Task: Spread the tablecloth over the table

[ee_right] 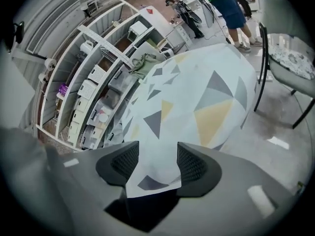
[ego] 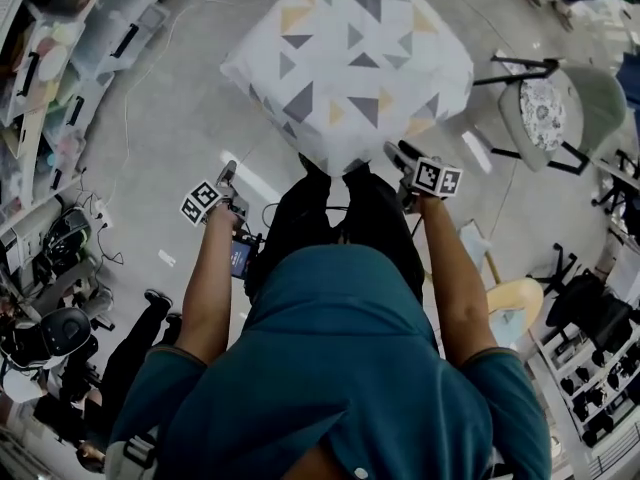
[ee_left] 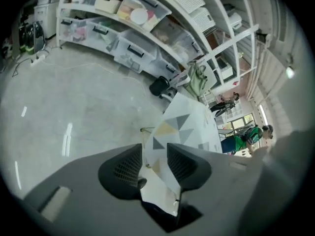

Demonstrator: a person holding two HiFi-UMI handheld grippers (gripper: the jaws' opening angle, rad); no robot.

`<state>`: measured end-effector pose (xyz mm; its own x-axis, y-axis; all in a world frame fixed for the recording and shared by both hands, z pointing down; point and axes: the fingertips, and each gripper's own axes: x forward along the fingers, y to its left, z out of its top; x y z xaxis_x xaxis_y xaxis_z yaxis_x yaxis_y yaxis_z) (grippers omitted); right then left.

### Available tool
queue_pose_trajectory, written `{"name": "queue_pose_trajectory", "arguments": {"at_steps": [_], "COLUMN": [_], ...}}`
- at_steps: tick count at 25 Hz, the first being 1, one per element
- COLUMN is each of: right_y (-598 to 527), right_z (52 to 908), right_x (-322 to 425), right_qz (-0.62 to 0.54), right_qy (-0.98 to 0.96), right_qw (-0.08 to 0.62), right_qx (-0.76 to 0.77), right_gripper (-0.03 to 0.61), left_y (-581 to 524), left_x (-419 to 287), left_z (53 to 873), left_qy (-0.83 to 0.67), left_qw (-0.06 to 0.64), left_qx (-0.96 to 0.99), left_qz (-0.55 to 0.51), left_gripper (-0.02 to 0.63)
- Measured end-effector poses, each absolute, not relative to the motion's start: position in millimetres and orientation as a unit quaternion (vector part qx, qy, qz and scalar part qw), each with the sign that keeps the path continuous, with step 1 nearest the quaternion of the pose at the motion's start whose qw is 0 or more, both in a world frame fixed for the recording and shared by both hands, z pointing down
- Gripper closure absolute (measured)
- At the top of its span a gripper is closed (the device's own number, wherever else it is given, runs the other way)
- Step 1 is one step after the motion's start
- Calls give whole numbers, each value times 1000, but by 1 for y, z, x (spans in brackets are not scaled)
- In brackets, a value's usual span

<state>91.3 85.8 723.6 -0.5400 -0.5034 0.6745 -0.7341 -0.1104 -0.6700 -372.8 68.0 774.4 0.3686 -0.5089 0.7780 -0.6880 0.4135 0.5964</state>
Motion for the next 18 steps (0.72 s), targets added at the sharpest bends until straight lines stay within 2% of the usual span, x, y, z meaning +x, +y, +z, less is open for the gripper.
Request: {"name": "queue_pose_trajectory", "arguments": {"at_steps": [5,9,10,11,12,18], "right_y": [54,17,6,-4,-14,-59], "right_z": [687,631,614,595,576,447], "right_x": [88,78,77,76,74,40], "right_qz": [525,440,412,385,362,224], "right_qy": [-688,-740,-752,-763,-772,-836], "right_qw": [127,136,137,134,127,97], "right_qx": [484,490,495,502,506,492], "right_gripper": [353,376,427,541,569,571], "left_y": [-11,-70,-83,-95,-105,-152], "left_x": [-372,-349,-342,-336,-330,-286], "left_z": [708,637,619,602,584,477], "left_qy": [-556,-523,-514,-505,-496,-442], "left_qw": [536,468,452,438,426,335], "left_qx": [635,711,728,742,755,828], "left_qz": [23,-26,-36,-45,-56,-86], "left_gripper": [617,617,617,617,617,617]}}
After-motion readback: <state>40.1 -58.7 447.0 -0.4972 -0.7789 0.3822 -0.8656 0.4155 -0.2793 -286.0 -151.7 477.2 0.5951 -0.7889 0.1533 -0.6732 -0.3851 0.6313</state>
